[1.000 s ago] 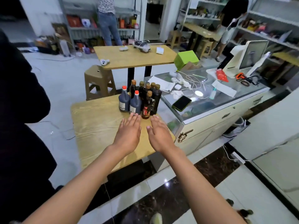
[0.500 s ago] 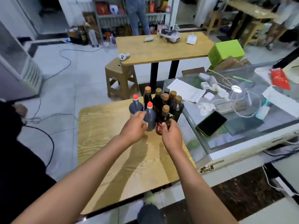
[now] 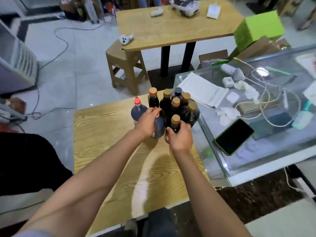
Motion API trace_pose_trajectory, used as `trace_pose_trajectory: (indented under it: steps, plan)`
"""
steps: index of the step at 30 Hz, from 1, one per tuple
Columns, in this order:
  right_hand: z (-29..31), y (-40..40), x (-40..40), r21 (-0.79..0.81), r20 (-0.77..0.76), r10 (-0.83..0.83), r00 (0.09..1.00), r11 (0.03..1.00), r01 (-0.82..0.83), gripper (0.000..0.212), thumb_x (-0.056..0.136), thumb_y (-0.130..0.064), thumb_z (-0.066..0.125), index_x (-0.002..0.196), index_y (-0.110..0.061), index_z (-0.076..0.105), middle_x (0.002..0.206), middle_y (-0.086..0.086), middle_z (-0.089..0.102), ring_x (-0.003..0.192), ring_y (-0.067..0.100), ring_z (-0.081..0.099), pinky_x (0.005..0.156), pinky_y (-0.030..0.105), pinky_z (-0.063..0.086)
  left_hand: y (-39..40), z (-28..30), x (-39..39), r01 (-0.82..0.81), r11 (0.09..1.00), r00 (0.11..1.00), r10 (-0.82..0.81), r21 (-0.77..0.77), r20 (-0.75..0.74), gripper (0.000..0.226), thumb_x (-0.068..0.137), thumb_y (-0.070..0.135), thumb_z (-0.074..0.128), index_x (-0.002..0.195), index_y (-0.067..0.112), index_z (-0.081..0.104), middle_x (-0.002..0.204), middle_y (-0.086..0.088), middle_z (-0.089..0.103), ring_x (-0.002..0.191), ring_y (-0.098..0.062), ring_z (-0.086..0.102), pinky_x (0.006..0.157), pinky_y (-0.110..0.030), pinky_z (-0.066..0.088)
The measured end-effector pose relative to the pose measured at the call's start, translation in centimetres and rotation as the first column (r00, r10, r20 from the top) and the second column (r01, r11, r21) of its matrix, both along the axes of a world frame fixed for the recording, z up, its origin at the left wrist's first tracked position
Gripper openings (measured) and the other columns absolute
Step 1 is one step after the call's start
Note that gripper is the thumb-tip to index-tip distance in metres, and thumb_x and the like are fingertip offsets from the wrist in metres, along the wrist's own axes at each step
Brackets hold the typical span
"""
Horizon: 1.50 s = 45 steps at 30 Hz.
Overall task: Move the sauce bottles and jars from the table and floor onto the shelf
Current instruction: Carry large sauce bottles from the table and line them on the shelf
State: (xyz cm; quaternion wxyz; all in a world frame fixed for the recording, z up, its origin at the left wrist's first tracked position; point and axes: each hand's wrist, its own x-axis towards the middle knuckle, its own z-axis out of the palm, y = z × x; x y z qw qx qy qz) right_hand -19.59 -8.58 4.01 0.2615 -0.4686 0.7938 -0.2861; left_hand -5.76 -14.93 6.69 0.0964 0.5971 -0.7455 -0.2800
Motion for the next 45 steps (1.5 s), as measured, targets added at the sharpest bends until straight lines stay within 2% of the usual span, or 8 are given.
trace_pose_trajectory:
  steps: [3,7,13,21,26,33,41,45]
  plan:
    - [-0.3,-0.2,0.0,-0.018,0.012,-0.009,1.0,1.0,0.01,0.039,0.09,-0.032,0.07,0.124,-0.015,0.063,0.12,0.006,0.052,0.106,0.028,0.06,0.084,0.033,0.048,-0.5,0.6,0.4,0.049,0.999,0.994,-0.051,0.015,0.092,0.063,0.08,0.004,0.07,0.138,0.014,0.049,0.131,-0.01,0.048,0.115,-0.032,0.053,0.091,-0.036,0.046]
    - [-0.8,-0.3,-0.2,-0.063,0.093,0.025,0.995,0.998,-0.02,0.04,0.089,-0.032,0.071,0.126,-0.018,0.064,0.116,0.001,0.052,0.102,0.022,0.059,0.085,0.032,0.05,-0.7,0.9,0.6,0.068,0.998,0.98,-0.065,-0.007,0.187,0.026,0.083,0.029,0.072,0.096,0.011,0.057,0.096,-0.002,0.043,0.088,-0.029,0.056,0.068,-0.032,0.036]
    - [-1.8,-0.3,-0.8,-0.121,0.159,0.109,0.981,0.989,-0.091,0.04,0.089,-0.031,0.069,0.127,-0.02,0.064,0.126,-0.001,0.062,0.115,0.02,0.056,0.096,0.034,0.048,-0.6,0.3,0.9,0.044,0.991,0.937,0.001,-0.122,0.35,0.022,0.085,0.033,0.067,0.094,0.014,0.064,0.101,-0.006,0.056,0.093,-0.028,0.056,0.065,-0.034,0.041]
    - [-1.7,0.4,-1.4,-0.169,0.39,0.19,0.901,0.977,-0.132,0.034,0.089,-0.029,0.067,0.122,-0.035,0.062,0.106,-0.02,0.067,0.103,0.007,0.063,0.091,0.03,0.051,-0.1,-1.1,1.9,-0.238,0.966,0.966,0.247,0.103,-0.079,0.024,0.074,0.018,0.078,0.086,0.01,0.058,0.084,-0.008,0.062,0.084,-0.027,0.057,0.067,-0.035,0.04]
    - [-1.0,0.4,-1.6,-0.155,0.449,0.262,0.854,0.964,-0.214,0.03,0.09,-0.023,0.068,0.119,-0.031,0.066,0.104,-0.02,0.068,0.102,0.002,0.063,0.097,0.035,0.052,0.8,-1.3,2.4,-0.247,0.968,0.962,0.252,0.053,-0.106,0.029,0.076,0.026,0.078,0.075,0.013,0.053,0.068,-0.004,0.056,0.066,-0.02,0.05,0.056,-0.033,0.032]
    - [0.6,2.7,-2.7,-0.177,0.476,0.308,0.824,0.951,-0.254,0.033,0.09,-0.018,0.067,0.119,-0.033,0.066,0.116,-0.01,0.071,0.114,0.009,0.063,0.103,0.038,0.05,3.2,0.7,1.4,0.009,1.0,0.999,-0.009,-0.02,0.036,0.034,0.078,0.035,0.077,0.069,0.016,0.05,0.064,0.0,0.054,0.064,-0.022,0.052,0.057,-0.039,0.039]
    - [7.0,10.7,-6.2,-0.233,0.403,0.181,0.897,0.968,-0.091,0.034,0.084,-0.011,0.072,0.118,-0.004,0.069,0.113,0.01,0.072,0.104,0.017,0.065,0.095,0.029,0.049,8.7,6.6,-1.2,0.191,0.972,0.976,-0.204,-0.137,-0.082,0.04,0.067,0.042,0.082,0.059,0.016,0.054,0.056,0.001,0.053,0.058,-0.019,0.051,0.054,-0.038,0.038]
    - [10.7,17.2,-7.7,-0.266,0.395,0.037,0.918,0.961,0.075,0.028,0.089,-0.001,0.069,0.116,0.0,0.067,0.107,0.008,0.07,0.089,-0.002,0.063,0.085,0.013,0.047,12.8,9.8,-3.8,0.237,0.96,0.937,-0.266,-0.149,-0.225,0.036,0.064,0.039,0.086,0.058,0.016,0.059,0.054,0.004,0.056,0.055,-0.012,0.048,0.053,-0.034,0.037]
